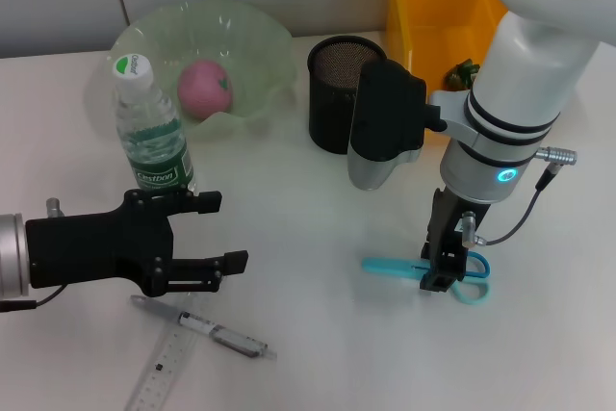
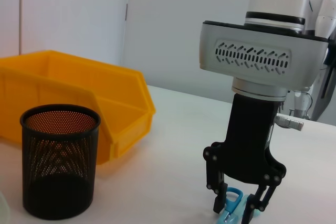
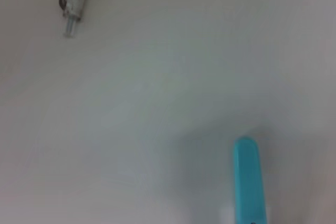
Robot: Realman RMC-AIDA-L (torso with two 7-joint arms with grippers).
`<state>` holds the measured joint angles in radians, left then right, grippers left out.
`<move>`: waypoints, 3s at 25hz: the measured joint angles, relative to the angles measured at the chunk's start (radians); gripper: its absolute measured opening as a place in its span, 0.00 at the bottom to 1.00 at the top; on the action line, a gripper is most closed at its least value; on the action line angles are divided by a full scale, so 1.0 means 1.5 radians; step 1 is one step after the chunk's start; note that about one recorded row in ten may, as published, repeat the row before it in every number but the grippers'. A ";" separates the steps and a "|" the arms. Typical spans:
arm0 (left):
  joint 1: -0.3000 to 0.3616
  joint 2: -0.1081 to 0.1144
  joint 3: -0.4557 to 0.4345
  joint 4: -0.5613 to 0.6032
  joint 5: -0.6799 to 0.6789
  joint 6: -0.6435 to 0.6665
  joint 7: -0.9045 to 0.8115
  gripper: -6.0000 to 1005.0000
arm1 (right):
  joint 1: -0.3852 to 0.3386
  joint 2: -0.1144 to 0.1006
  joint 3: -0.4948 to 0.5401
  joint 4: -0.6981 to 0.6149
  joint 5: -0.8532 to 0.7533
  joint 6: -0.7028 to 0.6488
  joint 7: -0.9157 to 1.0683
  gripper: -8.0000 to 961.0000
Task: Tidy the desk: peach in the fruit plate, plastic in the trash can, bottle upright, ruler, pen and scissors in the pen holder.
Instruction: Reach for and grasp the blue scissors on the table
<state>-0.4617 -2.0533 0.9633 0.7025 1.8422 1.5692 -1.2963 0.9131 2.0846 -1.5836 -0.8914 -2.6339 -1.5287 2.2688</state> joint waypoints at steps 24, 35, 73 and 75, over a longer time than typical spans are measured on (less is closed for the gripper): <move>0.000 0.003 0.000 0.000 -0.001 0.000 -0.007 0.86 | -0.001 -0.001 -0.005 0.000 -0.010 0.004 0.001 0.40; -0.004 0.004 0.000 0.000 -0.002 0.000 -0.007 0.86 | -0.001 -0.001 -0.005 0.001 -0.008 0.001 0.001 0.39; -0.006 0.006 -0.008 0.000 -0.002 0.004 -0.008 0.86 | -0.001 0.001 -0.008 -0.001 -0.008 -0.004 -0.002 0.41; -0.006 0.007 -0.008 0.000 -0.002 0.004 -0.008 0.86 | -0.001 0.001 -0.008 -0.002 -0.008 -0.004 -0.002 0.43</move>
<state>-0.4710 -2.0424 0.9513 0.7025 1.8392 1.5748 -1.3081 0.9109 2.0860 -1.5953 -0.8940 -2.6457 -1.5340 2.2656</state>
